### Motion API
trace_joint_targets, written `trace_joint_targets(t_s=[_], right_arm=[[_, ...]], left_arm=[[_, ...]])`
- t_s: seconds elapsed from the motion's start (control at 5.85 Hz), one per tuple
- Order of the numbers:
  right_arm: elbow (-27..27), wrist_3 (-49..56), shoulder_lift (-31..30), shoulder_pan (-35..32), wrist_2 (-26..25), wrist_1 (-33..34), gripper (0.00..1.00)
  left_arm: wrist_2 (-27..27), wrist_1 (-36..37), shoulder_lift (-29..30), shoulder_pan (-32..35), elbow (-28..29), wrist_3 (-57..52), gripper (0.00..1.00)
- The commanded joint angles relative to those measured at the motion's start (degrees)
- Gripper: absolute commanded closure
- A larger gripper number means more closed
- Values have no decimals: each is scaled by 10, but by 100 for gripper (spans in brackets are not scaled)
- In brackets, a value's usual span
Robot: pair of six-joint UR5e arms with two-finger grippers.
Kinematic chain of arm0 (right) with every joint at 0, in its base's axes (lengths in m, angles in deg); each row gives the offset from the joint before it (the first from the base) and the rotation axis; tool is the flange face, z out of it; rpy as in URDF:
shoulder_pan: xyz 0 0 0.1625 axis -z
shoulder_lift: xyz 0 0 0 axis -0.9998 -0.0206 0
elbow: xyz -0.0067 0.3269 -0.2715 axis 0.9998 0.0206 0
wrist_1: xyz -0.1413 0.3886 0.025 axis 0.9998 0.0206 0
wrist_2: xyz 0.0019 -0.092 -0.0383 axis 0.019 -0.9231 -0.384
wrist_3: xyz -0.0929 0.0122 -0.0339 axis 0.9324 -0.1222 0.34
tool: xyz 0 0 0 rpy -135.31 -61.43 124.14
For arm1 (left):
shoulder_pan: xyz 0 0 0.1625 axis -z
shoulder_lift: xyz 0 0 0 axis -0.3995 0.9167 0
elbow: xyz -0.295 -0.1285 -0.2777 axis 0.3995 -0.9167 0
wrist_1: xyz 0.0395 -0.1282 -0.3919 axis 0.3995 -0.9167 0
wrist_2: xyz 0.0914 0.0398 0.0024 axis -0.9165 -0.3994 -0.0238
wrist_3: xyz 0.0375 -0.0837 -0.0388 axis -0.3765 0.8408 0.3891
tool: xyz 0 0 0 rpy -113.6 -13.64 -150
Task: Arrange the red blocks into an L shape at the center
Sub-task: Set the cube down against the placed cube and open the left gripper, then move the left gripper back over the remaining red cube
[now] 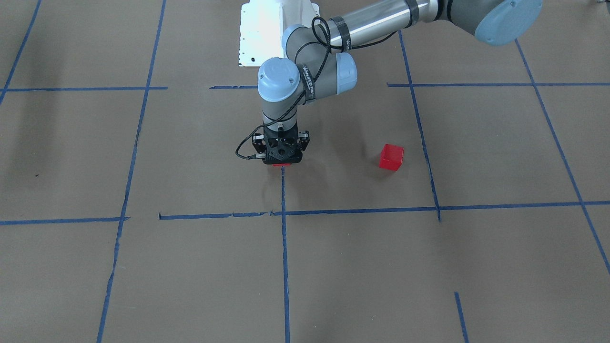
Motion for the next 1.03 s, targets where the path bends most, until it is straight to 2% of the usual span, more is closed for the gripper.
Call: trace_joint_targets(t_s=[0.0, 0.17, 0.34, 0.68, 0.85], right_arm=[[0, 0, 1, 0, 0, 0, 0], [0, 0, 1, 0, 0, 0, 0], [0, 0, 1, 0, 0, 0, 0], [2, -1, 1, 0, 0, 0, 0], [1, -1, 0, 0, 1, 0, 0]], left_arm=[[-19, 6, -3, 4, -19, -4, 0], [-19, 16, -3, 20, -45, -12, 0], [-17, 63, -8, 31, -89, -50, 0], [2, 74, -116, 71, -213, -159, 0], [50, 68, -161, 111, -232, -231, 0]])
